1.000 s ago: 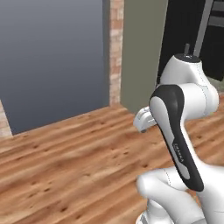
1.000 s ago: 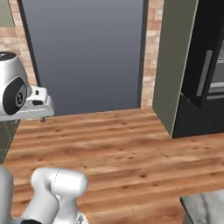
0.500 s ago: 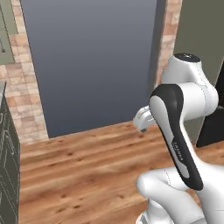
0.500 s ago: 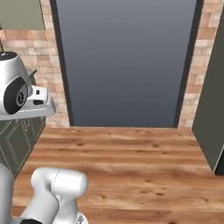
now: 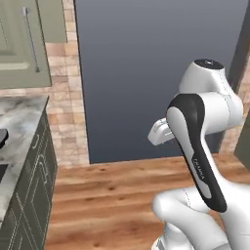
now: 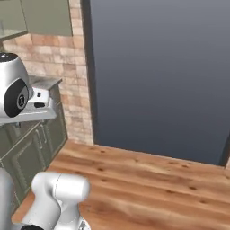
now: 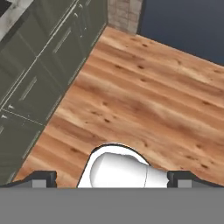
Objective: There is a bowl on the dining counter. Grab a lemon wedge from the fridge and place it in the bowl. Then get the liquor bottle and glass cup from the cabinet and place them next to the bowl.
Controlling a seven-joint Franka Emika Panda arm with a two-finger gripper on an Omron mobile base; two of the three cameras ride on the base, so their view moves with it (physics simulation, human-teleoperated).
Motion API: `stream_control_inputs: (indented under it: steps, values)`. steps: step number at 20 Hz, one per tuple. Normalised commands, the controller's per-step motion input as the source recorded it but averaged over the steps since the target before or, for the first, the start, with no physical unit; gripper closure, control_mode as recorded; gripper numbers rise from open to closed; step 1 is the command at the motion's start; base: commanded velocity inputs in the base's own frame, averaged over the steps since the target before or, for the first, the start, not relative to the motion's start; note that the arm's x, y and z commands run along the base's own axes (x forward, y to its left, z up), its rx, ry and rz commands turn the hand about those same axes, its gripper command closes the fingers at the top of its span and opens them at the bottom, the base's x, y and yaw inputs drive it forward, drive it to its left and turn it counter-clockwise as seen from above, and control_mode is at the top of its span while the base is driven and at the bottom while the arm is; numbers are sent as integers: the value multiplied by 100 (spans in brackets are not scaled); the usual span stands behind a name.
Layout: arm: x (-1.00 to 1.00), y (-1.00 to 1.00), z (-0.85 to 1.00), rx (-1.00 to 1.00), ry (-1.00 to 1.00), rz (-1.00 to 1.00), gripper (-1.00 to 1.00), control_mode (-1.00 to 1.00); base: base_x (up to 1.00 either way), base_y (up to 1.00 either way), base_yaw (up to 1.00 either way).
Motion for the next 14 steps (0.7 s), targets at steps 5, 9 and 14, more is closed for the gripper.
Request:
stream_control_inputs:
  steps: [5, 9, 14]
  values:
    - [0, 0, 0, 0, 0, 0, -100, 100, 100, 0, 46]
    - [0, 0, 0, 0, 0, 0, -100, 100, 100, 0, 48]
    - [0, 0, 0, 0, 0, 0, -100, 100, 100, 0, 52]
